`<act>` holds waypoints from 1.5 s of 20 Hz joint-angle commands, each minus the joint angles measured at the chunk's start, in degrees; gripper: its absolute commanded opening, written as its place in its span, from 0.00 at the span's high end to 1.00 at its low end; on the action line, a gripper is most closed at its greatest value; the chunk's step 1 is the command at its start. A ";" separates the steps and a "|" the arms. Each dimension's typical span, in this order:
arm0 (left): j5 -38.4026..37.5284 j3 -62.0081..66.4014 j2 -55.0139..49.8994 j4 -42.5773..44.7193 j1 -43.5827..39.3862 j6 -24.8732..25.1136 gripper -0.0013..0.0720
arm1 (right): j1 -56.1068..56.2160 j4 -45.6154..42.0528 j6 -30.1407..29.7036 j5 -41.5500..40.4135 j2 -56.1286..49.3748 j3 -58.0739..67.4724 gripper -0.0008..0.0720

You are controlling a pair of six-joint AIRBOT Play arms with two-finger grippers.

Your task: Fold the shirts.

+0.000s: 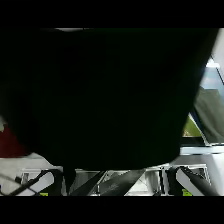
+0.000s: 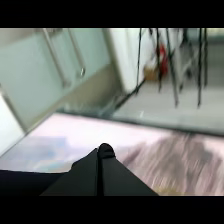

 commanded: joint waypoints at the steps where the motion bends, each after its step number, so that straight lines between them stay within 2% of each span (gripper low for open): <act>1: -2.47 0.09 -18.69 9.03 -10.54 -0.20 0.95 | 6.58 -4.24 0.66 -4.37 -17.25 -2.84 0.96; 3: 0.72 0.11 -30.62 12.37 -13.64 0.02 0.95 | 7.52 -4.48 1.57 -9.55 -28.22 -3.02 0.96; 4: 3.21 0.13 -36.11 12.72 -14.32 1.88 0.95 | 7.72 -4.02 1.55 -13.09 -33.66 -3.02 0.96; 5: 5.95 0.61 -41.46 12.66 -14.40 3.26 0.95 | 7.78 -2.43 1.53 -17.09 -39.17 -2.95 0.87; 6: 6.58 2.54 -46.01 12.76 -14.12 3.26 0.80 | 7.67 0.33 1.49 -20.13 -43.58 -2.71 0.57; 7: 6.05 4.98 -49.70 12.68 -13.14 3.02 0.44 | 7.28 3.06 0.68 -20.96 -47.17 -2.16 0.43; 8: 5.73 6.58 -51.63 12.66 -11.61 2.38 0.07 | 6.60 4.61 -0.07 -20.13 -49.29 -1.68 0.43; 9: 5.44 7.19 -51.98 12.52 -9.81 1.03 0.01 | 5.75 4.90 -0.04 -18.56 -49.81 -1.60 0.43; 11: 2.12 6.99 -49.81 12.59 -5.38 -0.72 0.01 | 3.45 4.85 -0.22 -13.00 -48.61 -1.53 0.44; 13: -1.86 3.26 -44.72 12.72 -0.70 -3.93 0.01 | 0.20 4.83 -0.20 -3.15 -45.75 -1.55 0.73; 15: -6.54 -1.92 -39.08 12.79 3.48 -5.60 0.01 | -3.02 4.61 0.09 7.96 -42.40 -1.57 0.95; 17: -12.11 -8.61 -33.51 15.87 6.51 -7.56 0.01 | -5.05 0.70 2.89 17.22 -39.04 -2.03 0.96; 19: -13.99 -19.37 -26.69 24.76 8.02 -8.09 0.02 | -5.55 -7.08 5.64 22.51 -34.64 -6.25 0.96; 22: -7.72 -37.33 -17.42 35.45 8.35 -6.56 0.02 | -5.62 -9.57 2.75 24.48 -26.88 -19.15 0.96; 26: -0.83 -53.62 -12.66 36.09 8.31 -2.60 0.04 | -6.08 -9.38 -1.44 20.00 -17.49 -35.89 0.96; 30: 1.20 -58.47 -14.82 33.20 8.31 0.85 0.04 | -6.10 -9.42 -2.86 19.15 -14.25 -40.92 0.96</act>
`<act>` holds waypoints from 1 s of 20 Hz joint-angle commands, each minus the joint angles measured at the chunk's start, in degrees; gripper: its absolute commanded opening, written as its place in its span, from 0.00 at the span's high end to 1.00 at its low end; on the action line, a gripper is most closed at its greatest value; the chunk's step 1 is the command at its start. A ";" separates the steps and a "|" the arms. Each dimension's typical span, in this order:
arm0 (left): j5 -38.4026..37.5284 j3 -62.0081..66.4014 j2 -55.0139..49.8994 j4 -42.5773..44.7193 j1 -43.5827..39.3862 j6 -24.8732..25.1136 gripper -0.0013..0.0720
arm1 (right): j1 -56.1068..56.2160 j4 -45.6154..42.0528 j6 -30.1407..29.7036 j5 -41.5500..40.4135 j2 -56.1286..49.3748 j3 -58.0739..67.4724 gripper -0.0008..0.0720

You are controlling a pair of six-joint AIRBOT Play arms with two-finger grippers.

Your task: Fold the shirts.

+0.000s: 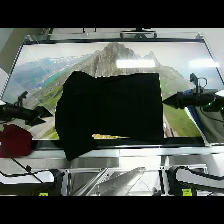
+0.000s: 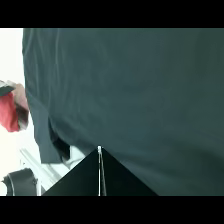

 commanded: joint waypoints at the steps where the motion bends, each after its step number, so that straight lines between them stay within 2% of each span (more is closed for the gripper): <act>1: 1.38 -4.98 -1.49 -4.46 0.11 4.76 0.04 | -0.11 -0.44 -1.64 -0.66 3.04 -4.76 0.96; 3: 0.09 -4.98 -3.93 -9.79 -0.09 7.87 0.04 | -0.11 -0.46 -1.60 -0.46 3.06 -4.76 0.96; 8: -0.15 -4.96 -8.68 -9.81 -0.94 8.04 0.04 | -1.14 -0.46 -1.62 2.93 3.85 -4.76 0.96; 9: -0.28 -4.96 -8.74 -9.77 -0.94 8.50 0.09 | -2.32 -0.57 -1.64 3.96 4.24 -4.79 0.96; 10: -0.68 -4.92 -8.68 -9.79 -0.94 9.57 0.34 | -4.20 -0.72 -1.62 4.87 4.66 -4.87 0.96; 13: -1.95 -4.61 -8.68 -9.77 -0.94 11.10 0.86 | -9.55 -0.70 1.22 5.49 5.86 -7.06 0.95; 14: -2.29 -4.22 -8.68 -9.79 -0.96 11.39 0.97 | -9.81 -0.92 2.25 5.14 5.79 -8.24 0.81; 15: -2.73 -3.56 -8.68 -9.88 -0.94 11.32 0.96 | -9.64 -2.45 1.62 4.83 5.53 -9.18 0.59; 16: -3.32 -2.93 -8.68 -9.86 -0.94 11.32 0.96 | -9.44 -5.64 1.68 4.42 4.81 -9.62 0.48; 20: -6.58 0.22 -8.68 -9.90 -0.98 10.78 0.96 | -9.44 -19.21 6.67 -2.25 1.14 -9.92 0.48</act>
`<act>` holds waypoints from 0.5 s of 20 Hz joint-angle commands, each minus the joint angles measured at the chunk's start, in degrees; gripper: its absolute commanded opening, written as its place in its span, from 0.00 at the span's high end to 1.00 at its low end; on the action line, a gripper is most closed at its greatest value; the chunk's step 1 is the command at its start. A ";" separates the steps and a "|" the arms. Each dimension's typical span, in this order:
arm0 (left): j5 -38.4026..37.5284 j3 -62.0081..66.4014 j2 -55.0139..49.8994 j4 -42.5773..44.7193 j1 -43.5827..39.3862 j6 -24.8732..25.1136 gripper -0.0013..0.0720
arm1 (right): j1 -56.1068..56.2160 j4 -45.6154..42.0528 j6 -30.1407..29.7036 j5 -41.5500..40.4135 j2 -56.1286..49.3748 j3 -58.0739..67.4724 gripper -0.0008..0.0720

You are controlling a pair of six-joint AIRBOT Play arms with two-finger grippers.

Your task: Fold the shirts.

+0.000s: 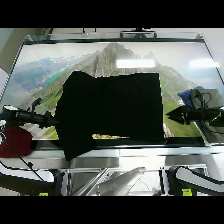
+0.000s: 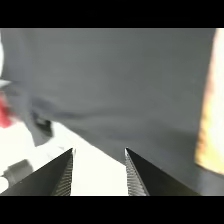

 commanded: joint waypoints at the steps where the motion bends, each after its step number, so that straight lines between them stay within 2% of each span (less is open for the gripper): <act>1: -3.28 2.49 -0.04 -0.46 -0.02 -0.20 0.96 | -0.33 -10.43 4.74 -5.53 -2.21 -1.25 0.48; 4: -3.21 3.23 -0.04 -0.46 -0.68 -0.61 0.96 | -0.39 -14.10 7.21 -7.72 -2.43 -2.95 0.48; 10: -2.60 3.23 -0.04 -0.35 -3.19 -0.57 0.96 | 1.38 -10.64 6.49 -13.05 -2.40 -12.98 0.48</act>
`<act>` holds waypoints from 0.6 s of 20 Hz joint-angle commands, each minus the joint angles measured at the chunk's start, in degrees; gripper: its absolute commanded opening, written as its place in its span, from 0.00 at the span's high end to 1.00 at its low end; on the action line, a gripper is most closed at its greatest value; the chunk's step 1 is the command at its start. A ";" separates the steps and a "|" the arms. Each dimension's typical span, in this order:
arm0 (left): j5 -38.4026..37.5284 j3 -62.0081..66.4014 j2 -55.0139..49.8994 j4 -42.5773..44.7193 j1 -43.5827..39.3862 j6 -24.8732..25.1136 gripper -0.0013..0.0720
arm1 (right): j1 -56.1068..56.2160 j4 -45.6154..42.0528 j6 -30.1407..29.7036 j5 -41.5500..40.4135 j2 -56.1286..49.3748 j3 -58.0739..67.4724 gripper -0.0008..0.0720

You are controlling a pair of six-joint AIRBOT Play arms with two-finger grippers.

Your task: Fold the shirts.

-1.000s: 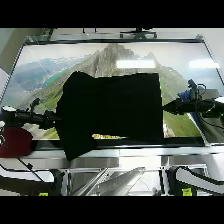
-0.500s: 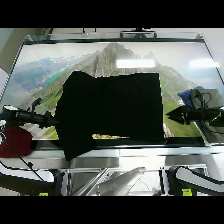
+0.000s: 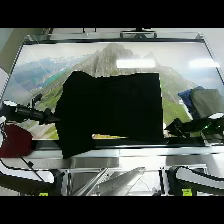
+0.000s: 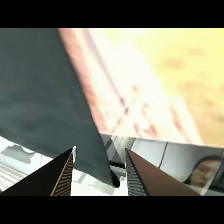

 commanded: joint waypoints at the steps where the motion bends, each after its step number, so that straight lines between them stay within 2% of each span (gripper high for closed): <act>1: -0.02 0.15 -0.04 -0.11 -1.01 -0.11 0.96 | 1.55 3.02 -0.72 -4.02 -0.09 -5.49 0.48; 4: -0.24 0.15 -0.04 -0.09 -0.96 -0.15 0.96 | 4.96 6.21 -1.95 -7.26 -0.11 -7.52 0.48; 9: -0.55 0.15 -0.04 -0.07 -0.94 -0.13 0.96 | 7.76 6.23 -1.95 -5.92 -0.09 -7.52 0.50; 10: -0.42 0.15 -0.04 -0.09 -0.83 -0.13 0.96 | 7.78 6.25 -1.95 -5.75 -0.09 -7.52 0.56; 11: -0.26 0.15 -0.04 -0.09 -0.83 -0.13 0.96 | 7.78 6.32 -2.27 -5.73 -0.09 -7.52 0.72; 12: -0.22 0.15 -0.04 -0.11 -0.85 -0.11 0.96 | 7.78 7.30 -2.97 -5.51 -0.09 -7.52 0.79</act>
